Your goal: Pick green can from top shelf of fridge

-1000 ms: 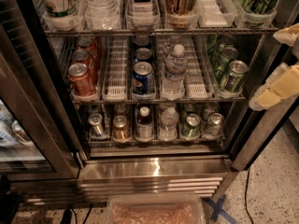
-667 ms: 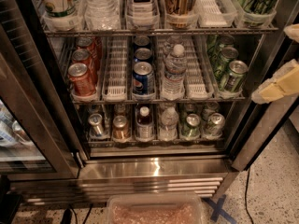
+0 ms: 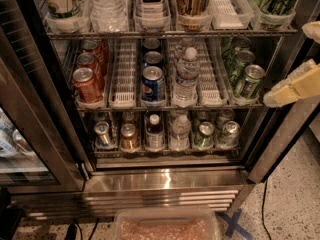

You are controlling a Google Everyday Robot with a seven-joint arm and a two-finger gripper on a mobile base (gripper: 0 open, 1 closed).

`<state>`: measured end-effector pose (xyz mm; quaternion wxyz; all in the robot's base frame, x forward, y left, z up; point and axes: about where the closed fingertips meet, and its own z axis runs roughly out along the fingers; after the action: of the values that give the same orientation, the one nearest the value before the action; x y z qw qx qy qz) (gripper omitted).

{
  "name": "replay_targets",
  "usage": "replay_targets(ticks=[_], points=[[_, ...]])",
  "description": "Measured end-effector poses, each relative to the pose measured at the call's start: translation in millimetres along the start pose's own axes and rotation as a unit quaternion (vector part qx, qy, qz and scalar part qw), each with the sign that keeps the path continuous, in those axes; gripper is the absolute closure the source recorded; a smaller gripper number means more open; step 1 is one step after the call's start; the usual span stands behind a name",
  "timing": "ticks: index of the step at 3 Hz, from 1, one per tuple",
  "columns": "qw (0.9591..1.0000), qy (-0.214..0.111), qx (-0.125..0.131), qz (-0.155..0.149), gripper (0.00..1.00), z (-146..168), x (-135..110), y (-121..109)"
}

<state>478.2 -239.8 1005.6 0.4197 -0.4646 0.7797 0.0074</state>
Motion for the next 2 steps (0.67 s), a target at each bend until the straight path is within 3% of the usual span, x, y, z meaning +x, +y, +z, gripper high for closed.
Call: replay_targets(ticks=[1,2], points=[[0.9984,-0.032,0.027,0.038,0.0,1.1,-4.2,9.8],[0.9909,-0.076,0.074,0.084,0.0,10.3,-9.8,9.4]])
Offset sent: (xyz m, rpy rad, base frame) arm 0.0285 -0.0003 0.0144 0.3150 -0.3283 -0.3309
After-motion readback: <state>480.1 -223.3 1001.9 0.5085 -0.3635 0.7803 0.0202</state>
